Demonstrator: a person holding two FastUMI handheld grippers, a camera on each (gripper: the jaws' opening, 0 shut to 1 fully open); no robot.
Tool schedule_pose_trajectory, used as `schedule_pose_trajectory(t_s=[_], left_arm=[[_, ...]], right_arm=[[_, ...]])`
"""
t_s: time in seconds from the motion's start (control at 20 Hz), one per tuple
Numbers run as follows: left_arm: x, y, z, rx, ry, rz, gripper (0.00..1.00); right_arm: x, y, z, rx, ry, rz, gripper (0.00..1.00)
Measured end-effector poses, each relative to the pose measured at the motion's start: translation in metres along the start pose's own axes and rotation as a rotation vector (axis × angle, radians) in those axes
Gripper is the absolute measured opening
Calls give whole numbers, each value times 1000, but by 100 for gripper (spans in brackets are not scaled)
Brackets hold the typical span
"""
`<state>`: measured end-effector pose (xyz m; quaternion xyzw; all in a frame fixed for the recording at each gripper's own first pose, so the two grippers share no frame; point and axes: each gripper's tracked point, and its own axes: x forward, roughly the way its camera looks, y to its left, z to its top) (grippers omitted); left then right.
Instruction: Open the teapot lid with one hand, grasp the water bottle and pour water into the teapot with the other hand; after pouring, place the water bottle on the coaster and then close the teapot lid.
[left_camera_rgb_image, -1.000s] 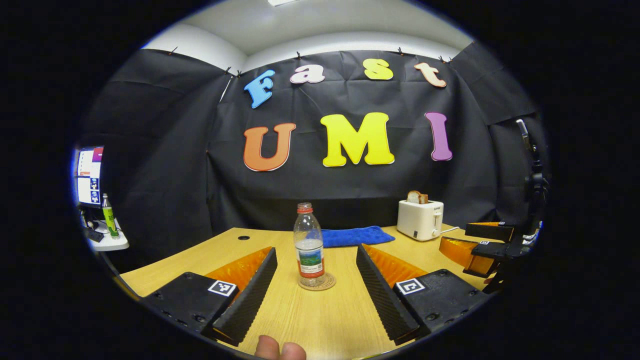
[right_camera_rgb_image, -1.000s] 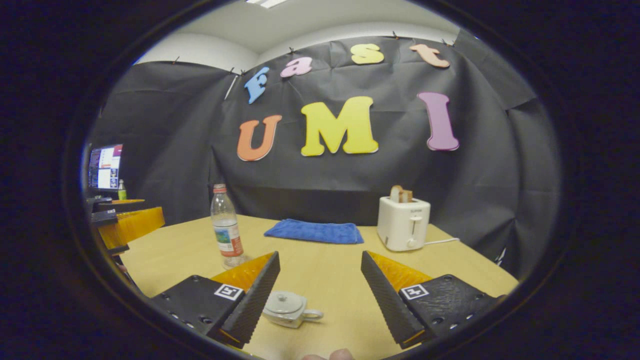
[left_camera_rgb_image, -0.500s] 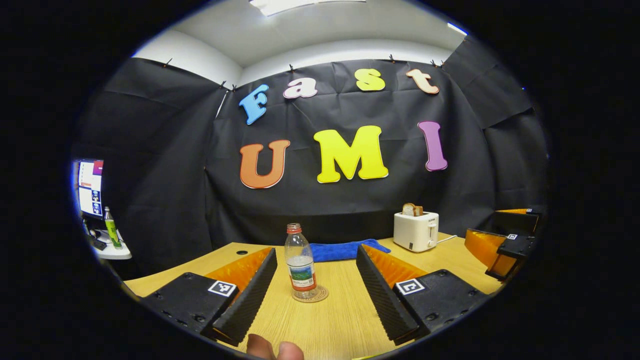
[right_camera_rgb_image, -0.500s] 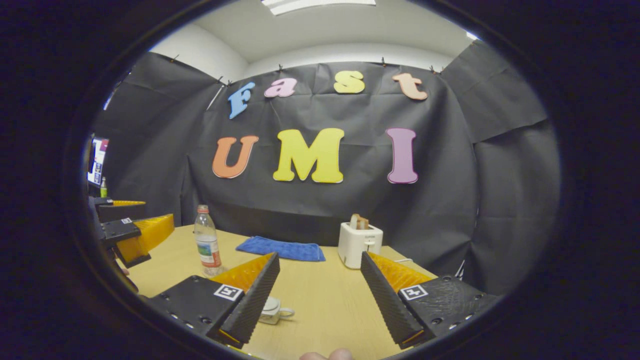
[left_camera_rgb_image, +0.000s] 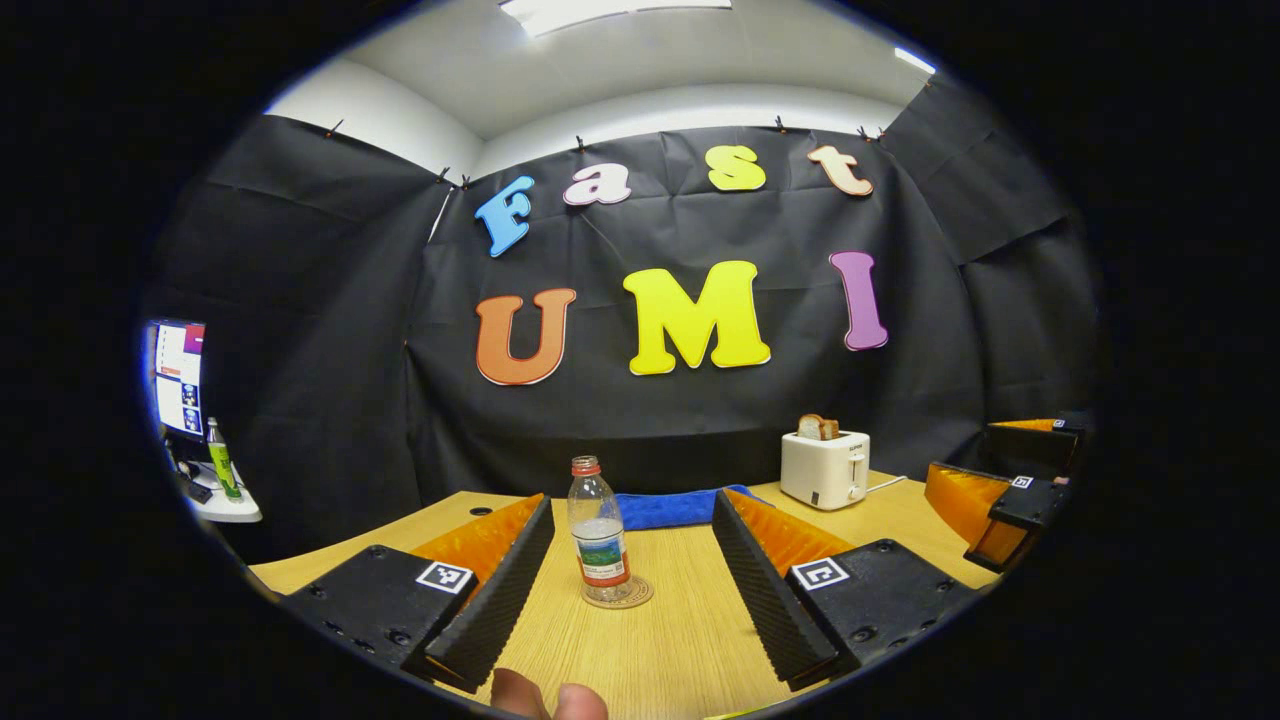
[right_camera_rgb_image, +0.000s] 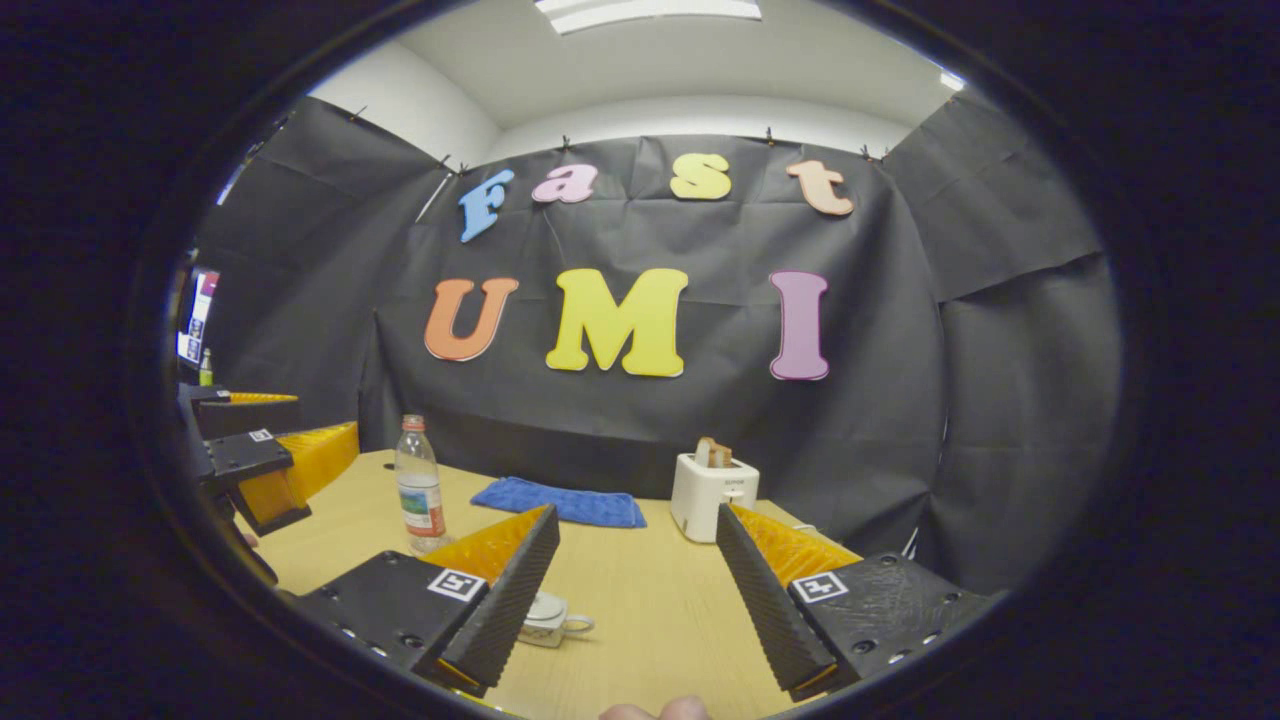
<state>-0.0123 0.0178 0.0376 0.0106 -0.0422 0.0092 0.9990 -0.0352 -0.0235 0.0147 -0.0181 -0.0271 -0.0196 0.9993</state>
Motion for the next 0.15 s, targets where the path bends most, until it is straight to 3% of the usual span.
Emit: schedule_pose_trajectory(t_s=[0.15], left_arm=[[-1, 2, 5, 1, -8, 2, 99]], right_arm=[[-1, 3, 0, 2, 9, 0, 95]])
